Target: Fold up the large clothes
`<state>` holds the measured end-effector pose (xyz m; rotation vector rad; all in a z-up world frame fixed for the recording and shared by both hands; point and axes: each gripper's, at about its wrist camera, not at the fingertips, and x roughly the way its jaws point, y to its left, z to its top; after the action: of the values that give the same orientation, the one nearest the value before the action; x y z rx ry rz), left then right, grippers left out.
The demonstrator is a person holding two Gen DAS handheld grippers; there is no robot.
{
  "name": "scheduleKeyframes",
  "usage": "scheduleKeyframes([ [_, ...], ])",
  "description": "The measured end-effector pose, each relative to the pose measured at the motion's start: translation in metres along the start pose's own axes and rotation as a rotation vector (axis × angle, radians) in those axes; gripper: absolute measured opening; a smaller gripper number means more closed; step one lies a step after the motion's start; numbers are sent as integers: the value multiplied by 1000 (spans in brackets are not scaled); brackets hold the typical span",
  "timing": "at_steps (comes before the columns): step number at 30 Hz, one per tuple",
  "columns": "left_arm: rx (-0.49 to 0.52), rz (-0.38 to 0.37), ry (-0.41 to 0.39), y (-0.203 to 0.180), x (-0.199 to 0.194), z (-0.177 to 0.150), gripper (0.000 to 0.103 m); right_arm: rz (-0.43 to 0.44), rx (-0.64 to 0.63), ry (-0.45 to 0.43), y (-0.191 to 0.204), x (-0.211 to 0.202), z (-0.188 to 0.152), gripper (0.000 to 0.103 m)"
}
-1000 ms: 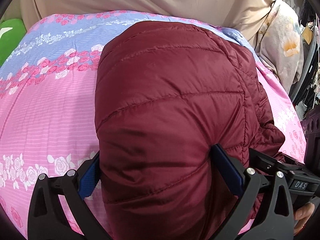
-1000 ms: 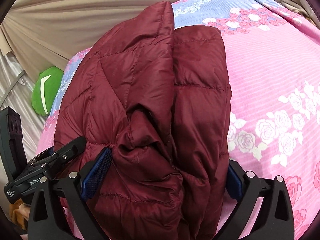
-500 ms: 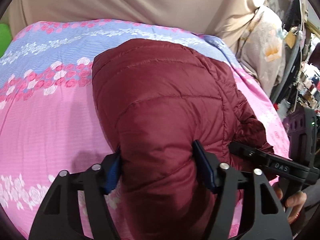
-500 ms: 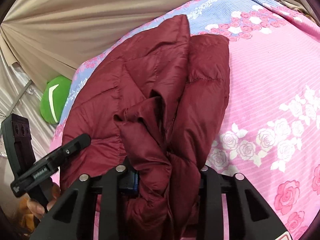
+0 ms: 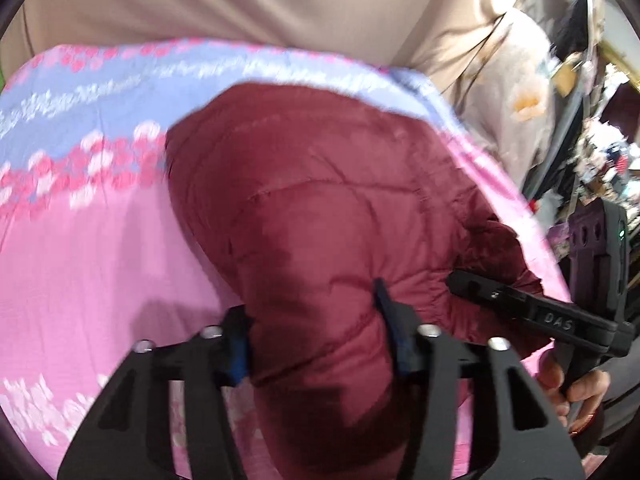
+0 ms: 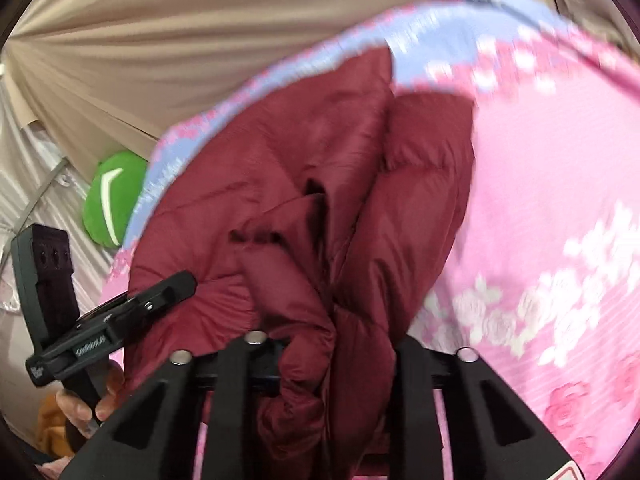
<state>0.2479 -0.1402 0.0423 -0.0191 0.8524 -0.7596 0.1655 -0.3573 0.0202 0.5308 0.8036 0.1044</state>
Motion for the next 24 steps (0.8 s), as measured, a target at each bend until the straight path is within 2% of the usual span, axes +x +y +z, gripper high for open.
scheduleKeyframes([
  [3,43,-27,-67,-6,-29,21,37,-4,-68,-83,31,-25,15,16],
  [7,104,-29,-194,-13,-77,47,36,-1,-158,-190,76,-54,38,16],
  [11,195,26,-374,-16,-134,71,36,17,-247,-297,121,-71,61,16],
  [15,253,100,-489,1,-164,89,36,63,-311,-379,160,-65,90,16],
  [18,237,147,-485,33,-155,102,40,95,-319,-373,171,-30,109,20],
  [19,220,160,-460,49,-143,106,42,100,-309,-344,170,-3,116,25],
  [21,169,194,-385,87,-104,107,50,97,-281,-275,157,36,120,31],
  [24,95,278,-221,143,-36,88,54,-3,-194,-81,120,126,108,35],
])
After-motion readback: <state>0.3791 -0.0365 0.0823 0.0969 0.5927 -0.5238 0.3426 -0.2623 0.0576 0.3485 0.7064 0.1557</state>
